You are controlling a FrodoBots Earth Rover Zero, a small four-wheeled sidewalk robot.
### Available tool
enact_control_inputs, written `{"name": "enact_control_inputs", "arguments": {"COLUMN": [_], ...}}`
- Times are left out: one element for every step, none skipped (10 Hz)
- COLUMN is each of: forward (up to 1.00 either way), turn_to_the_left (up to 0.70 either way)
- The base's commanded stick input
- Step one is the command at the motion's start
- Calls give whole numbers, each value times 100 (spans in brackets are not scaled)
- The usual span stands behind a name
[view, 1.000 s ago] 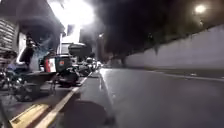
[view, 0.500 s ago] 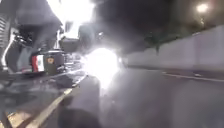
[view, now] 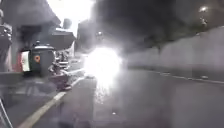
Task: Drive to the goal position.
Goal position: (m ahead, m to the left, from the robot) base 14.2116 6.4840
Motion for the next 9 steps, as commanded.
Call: {"name": "enact_control_inputs", "arguments": {"forward": [70,53,45,45,45,45,45,45,33], "turn_to_the_left": [0,0,6,27,27,27,27,14,0]}}
